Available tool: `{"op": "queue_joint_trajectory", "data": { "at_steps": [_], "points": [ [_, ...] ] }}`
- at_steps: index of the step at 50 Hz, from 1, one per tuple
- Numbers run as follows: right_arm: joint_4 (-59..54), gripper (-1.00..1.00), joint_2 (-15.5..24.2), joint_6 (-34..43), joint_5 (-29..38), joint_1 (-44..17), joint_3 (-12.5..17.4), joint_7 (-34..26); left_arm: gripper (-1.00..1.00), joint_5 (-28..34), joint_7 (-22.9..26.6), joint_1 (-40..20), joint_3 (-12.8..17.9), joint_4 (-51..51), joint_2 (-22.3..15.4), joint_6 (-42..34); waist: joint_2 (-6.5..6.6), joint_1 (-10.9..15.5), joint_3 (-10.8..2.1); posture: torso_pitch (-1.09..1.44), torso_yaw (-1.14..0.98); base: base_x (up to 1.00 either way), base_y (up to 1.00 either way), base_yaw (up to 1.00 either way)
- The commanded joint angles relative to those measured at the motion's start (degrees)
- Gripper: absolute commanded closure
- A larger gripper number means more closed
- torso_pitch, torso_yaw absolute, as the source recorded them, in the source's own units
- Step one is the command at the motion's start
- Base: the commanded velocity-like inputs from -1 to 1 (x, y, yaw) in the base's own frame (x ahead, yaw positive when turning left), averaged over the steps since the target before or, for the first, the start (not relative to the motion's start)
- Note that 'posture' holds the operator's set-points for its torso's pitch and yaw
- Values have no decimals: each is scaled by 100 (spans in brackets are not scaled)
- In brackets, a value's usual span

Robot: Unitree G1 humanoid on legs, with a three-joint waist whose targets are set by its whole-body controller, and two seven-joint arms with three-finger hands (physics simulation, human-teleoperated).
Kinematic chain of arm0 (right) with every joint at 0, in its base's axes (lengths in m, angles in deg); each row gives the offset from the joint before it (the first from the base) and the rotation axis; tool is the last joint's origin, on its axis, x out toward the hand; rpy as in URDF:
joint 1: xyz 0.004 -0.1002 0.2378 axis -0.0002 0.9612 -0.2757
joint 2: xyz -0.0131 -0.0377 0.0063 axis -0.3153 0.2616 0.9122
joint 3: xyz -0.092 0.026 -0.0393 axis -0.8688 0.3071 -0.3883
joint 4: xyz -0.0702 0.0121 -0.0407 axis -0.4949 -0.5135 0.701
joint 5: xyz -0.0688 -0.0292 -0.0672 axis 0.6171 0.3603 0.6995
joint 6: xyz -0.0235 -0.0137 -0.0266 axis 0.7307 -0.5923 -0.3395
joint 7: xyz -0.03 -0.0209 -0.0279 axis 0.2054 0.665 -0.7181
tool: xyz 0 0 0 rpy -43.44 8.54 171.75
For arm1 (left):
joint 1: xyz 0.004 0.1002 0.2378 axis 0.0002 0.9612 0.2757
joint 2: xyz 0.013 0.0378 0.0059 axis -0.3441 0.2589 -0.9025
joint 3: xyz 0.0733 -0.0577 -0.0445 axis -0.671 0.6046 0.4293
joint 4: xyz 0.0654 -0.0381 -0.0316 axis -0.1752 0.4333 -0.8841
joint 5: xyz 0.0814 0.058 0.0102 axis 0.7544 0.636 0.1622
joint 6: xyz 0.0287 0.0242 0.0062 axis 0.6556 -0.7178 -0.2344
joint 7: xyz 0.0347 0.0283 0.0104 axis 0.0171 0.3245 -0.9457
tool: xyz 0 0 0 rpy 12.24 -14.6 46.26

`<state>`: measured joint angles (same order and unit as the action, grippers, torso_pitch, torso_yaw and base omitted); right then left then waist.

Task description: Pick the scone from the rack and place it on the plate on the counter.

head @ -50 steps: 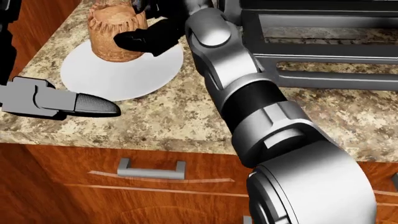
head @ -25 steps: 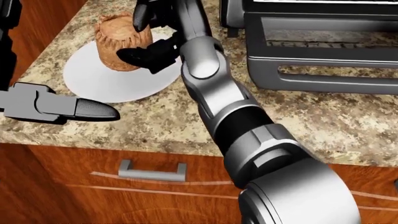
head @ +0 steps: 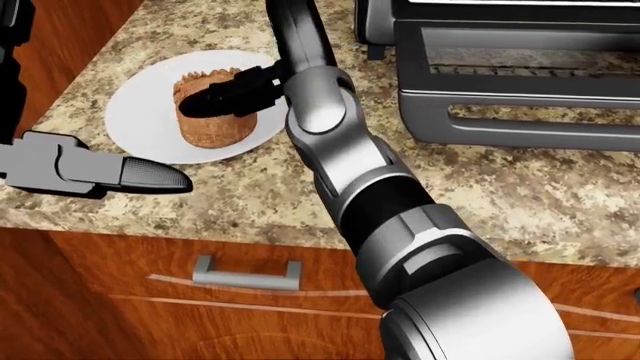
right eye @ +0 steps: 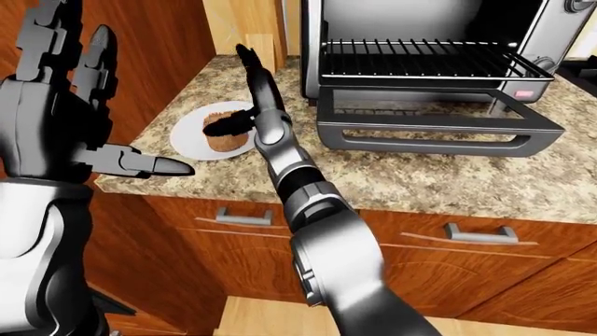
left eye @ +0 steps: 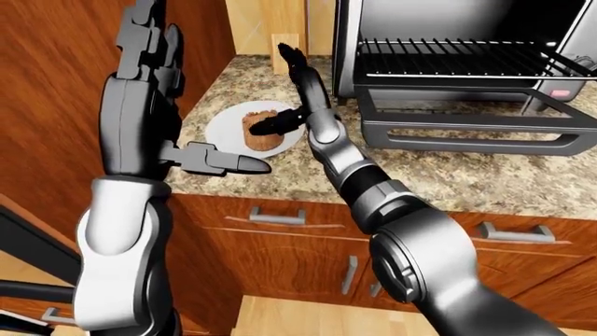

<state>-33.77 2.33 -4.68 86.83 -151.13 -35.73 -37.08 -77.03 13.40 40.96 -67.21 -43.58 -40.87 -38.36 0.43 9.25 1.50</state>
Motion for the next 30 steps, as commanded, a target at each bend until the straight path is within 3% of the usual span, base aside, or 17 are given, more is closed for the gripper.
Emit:
{"op": "queue_joint_trajectory", "data": {
  "at_steps": [1, 16, 30],
  "points": [
    [238, -100, 46, -168, 5, -236, -4, 19, -100, 4, -33, -130, 47, -129, -32, 148, 33, 1, -157, 0, 18, 0, 0, 0],
    [393, -100, 102, -102, -234, -434, -14, -323, -100, 30, -38, -133, 23, -46, -23, 214, 38, -6, -153, 0, 18, 0, 0, 0],
    [1111, -100, 480, 415, -806, -1039, -114, -757, -100, 46, -17, -298, 29, -103, -82, 30, 35, -21, -123, 0, 18, 0, 0, 0]
  ]
}}
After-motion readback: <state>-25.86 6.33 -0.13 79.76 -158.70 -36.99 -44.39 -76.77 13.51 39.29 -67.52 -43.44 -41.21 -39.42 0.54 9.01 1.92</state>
